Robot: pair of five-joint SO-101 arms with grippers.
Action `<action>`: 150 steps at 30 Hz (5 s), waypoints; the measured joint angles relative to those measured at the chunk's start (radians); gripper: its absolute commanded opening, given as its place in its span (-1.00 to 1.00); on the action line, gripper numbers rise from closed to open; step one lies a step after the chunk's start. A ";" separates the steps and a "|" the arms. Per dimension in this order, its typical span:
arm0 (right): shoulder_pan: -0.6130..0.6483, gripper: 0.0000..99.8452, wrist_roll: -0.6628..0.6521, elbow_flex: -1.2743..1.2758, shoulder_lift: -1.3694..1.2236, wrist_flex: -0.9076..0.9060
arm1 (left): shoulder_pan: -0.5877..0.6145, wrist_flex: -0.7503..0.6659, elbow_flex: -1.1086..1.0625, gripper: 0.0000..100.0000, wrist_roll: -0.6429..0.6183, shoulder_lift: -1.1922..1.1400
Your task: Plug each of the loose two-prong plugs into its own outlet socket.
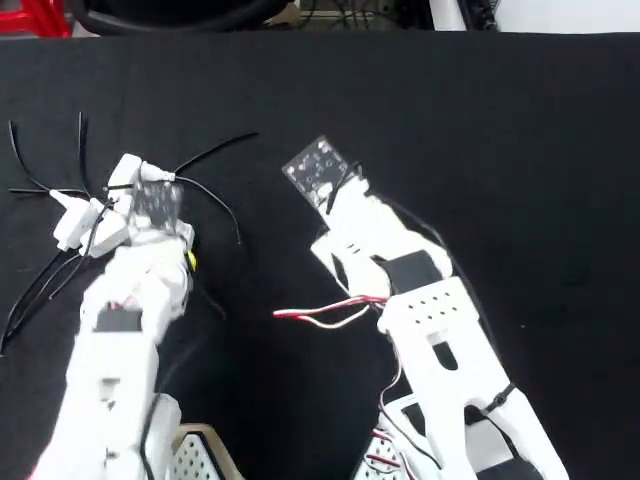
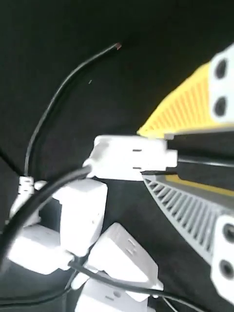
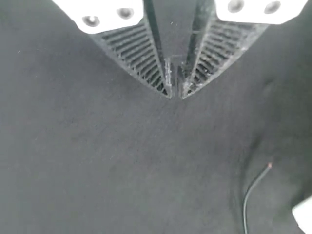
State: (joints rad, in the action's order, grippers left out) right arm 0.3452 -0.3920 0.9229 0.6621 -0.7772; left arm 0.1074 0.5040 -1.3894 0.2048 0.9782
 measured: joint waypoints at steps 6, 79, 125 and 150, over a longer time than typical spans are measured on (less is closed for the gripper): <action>-0.087 -0.98 -0.002 0.213 0.133 0.161 | -0.009 0.012 -0.285 -0.79 -0.011 0.466; -0.173 -0.97 -0.005 0.772 1.059 -0.376 | -0.041 0.497 -0.295 -0.79 -0.014 0.819; -0.173 -0.97 -0.005 0.772 1.059 -0.376 | -0.041 0.497 -0.295 -0.79 -0.014 0.819; -0.173 -0.97 -0.005 0.772 1.059 -0.376 | -0.041 0.497 -0.295 -0.79 -0.014 0.819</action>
State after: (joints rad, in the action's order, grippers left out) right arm 0.1718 -0.3966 1.6947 1.7208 -1.1531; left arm 0.0660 1.0012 -1.6840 0.1910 1.7975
